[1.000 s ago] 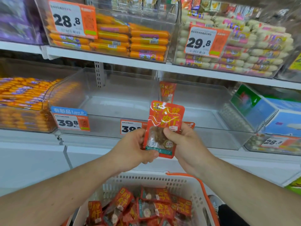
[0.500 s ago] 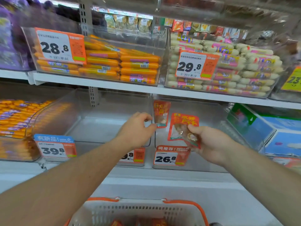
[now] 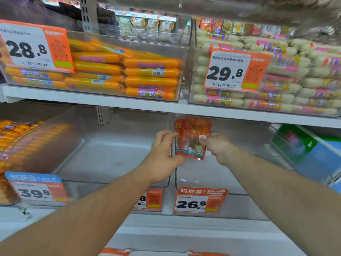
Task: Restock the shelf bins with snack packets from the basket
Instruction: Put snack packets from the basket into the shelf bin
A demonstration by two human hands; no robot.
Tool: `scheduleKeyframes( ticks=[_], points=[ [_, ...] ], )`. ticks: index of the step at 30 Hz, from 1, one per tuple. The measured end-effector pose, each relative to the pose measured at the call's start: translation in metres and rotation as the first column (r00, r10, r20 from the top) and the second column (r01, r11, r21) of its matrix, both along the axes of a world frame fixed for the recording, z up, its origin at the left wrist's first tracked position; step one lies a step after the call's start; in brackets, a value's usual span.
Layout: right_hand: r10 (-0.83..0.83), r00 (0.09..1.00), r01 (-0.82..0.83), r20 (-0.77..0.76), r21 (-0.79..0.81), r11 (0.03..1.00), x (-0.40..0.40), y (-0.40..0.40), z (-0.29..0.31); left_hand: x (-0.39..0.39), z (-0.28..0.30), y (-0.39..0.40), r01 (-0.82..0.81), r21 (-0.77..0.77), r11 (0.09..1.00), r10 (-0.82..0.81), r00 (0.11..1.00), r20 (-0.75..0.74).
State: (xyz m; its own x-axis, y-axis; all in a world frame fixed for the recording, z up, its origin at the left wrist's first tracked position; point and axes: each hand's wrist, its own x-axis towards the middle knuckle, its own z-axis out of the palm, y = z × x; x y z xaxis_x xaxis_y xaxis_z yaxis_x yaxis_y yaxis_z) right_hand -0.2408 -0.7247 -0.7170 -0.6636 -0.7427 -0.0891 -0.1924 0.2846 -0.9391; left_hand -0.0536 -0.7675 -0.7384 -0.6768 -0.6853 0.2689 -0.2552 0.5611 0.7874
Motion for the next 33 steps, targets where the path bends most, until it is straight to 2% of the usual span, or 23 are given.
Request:
scheduleKeyframes(
  ticks=[4, 7, 12, 16, 18, 21, 23, 29, 33],
  points=[
    [0.083, 0.997, -0.083, -0.003, 0.014, 0.996, -0.004, -0.023, -0.011, -0.001, 0.000, -0.003, 0.000, 0.021, 1.000, 0.001, 1.000, -0.029],
    [0.079, 0.995, -0.077, -0.059, 0.032, 0.997, -0.008, -0.038, -0.020, -0.002, -0.001, -0.003, 0.017, 0.061, 0.998, -0.014, 0.998, -0.054],
    [0.013, 0.984, 0.005, -0.176, 0.100, 0.995, -0.018, -0.057, -0.039, -0.003, -0.005, -0.006, 0.020, 0.057, 0.998, -0.016, 0.997, -0.075],
    [-0.007, 0.928, 0.078, -0.374, 0.174, 0.982, -0.016, -0.060, -0.038, -0.003, -0.006, -0.007, 0.020, 0.048, 0.999, -0.017, 0.998, -0.062],
    [-0.029, 0.909, 0.120, -0.415, 0.193, 0.974, -0.015, -0.060, -0.036, -0.003, -0.006, -0.007, 0.020, 0.046, 0.999, -0.018, 0.998, -0.059],
    [-0.075, 0.906, 0.160, -0.417, 0.174, 0.972, -0.013, -0.059, -0.036, -0.003, -0.005, -0.006, 0.023, 0.055, 0.998, -0.020, 0.998, -0.056],
    [-0.041, 0.905, 0.139, -0.422, 0.204, 0.969, -0.010, -0.058, -0.036, -0.002, -0.004, -0.006, 0.025, 0.059, 0.998, -0.021, 0.998, -0.059],
    [0.073, 0.975, -0.031, -0.211, 0.196, 0.980, -0.003, -0.057, -0.038, -0.002, -0.003, -0.005, 0.026, 0.060, 0.998, -0.022, 0.998, -0.055],
    [0.074, 0.982, -0.044, -0.172, 0.170, 0.984, -0.002, -0.056, -0.038, -0.002, -0.003, -0.004, 0.020, 0.068, 0.997, -0.016, 0.998, -0.054]
  ],
)
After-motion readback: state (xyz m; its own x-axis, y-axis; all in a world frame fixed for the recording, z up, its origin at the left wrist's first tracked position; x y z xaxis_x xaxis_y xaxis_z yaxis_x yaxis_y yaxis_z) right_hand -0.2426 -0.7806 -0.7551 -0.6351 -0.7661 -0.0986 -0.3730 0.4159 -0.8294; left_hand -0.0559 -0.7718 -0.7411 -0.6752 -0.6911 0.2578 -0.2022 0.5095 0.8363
